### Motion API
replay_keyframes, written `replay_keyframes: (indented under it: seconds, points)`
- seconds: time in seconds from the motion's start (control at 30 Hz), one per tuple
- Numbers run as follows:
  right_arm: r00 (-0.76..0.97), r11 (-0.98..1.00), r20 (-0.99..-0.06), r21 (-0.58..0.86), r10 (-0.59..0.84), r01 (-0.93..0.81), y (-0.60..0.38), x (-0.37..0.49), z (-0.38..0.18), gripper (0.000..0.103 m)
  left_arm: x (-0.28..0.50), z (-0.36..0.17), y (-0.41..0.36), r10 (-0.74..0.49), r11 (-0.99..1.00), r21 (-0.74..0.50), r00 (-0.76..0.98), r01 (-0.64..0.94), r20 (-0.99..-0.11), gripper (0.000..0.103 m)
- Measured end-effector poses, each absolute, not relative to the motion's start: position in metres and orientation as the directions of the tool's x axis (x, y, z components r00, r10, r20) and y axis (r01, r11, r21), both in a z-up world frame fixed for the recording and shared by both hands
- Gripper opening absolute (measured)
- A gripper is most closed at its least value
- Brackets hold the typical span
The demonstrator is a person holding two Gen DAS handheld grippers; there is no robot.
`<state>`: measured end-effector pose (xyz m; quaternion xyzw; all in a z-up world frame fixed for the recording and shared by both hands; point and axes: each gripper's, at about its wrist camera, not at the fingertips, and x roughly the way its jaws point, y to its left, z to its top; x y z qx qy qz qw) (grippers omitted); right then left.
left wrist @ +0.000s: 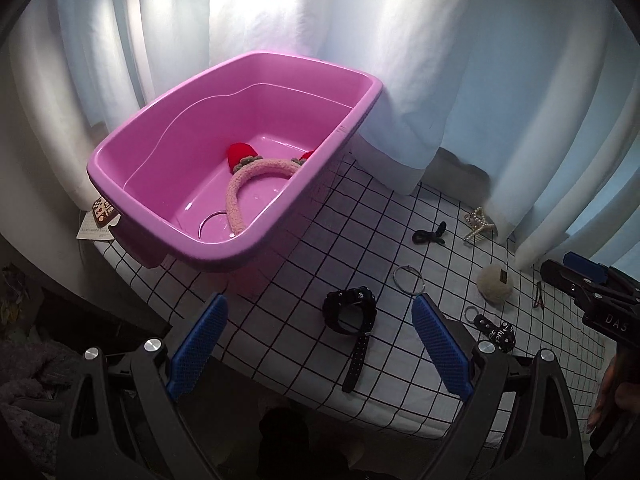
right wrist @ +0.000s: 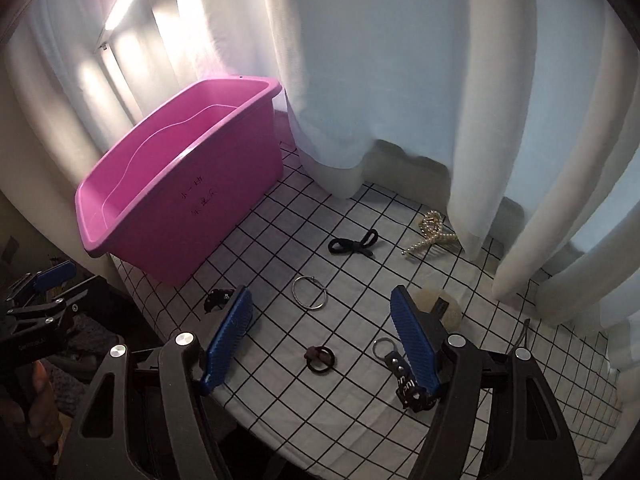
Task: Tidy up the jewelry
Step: 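Withdraw the right tool from the tub back over the table, then grasp the black watch with the left tool while the right tool grasps the black keychain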
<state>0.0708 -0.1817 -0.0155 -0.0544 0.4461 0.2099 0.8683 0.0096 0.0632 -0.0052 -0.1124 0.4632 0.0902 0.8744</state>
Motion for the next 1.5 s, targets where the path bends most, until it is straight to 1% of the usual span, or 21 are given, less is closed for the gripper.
replay_keyframes:
  seconds: [0.23,0.43,0.7,0.83,1.07,1.13,1.23,1.5]
  points:
    - [0.522,0.955,-0.813,0.133,0.259,-0.266,-0.272,0.035,-0.056,0.069,-0.015,-0.036,0.024,0.016,0.956,-0.147,0.543,-0.255,-0.840,0.094]
    - [0.535,0.971,-0.815,0.133,0.221,-0.199,-0.309,0.014,-0.090,0.069,-0.030,-0.063,0.012,0.045,0.955,-0.115,0.516,-0.273,-0.856,0.094]
    - [0.531,0.973,-0.816,0.174,0.228,-0.149,-0.307,0.002,-0.122,0.069,-0.024,-0.090,0.018,0.057,0.963,-0.081,0.490,-0.256,-0.870,0.094]
    - [0.535,0.980,-0.821,0.176,0.201,-0.098,-0.300,0.002,-0.136,0.069,-0.011,-0.106,0.025,0.050,0.969,-0.078,0.494,-0.236,-0.868,0.094]
    - [0.558,0.986,-0.816,0.167,0.154,-0.027,-0.287,0.006,-0.160,0.069,0.018,-0.140,0.038,0.029,0.964,-0.112,0.512,-0.243,-0.859,0.094]
    - [0.563,0.985,-0.813,0.168,0.151,-0.022,-0.287,0.009,-0.165,0.069,0.025,-0.149,0.039,0.040,0.964,-0.099,0.502,-0.248,-0.864,0.094]
    - [0.560,0.985,-0.814,0.172,0.154,-0.021,-0.289,0.016,-0.173,0.069,0.031,-0.157,0.041,0.036,0.960,-0.111,0.507,-0.258,-0.861,0.094]
    - [0.576,0.981,-0.795,0.170,0.190,-0.088,-0.283,0.039,-0.187,0.069,0.043,-0.171,0.041,0.072,0.953,-0.092,0.513,-0.288,-0.855,0.094]
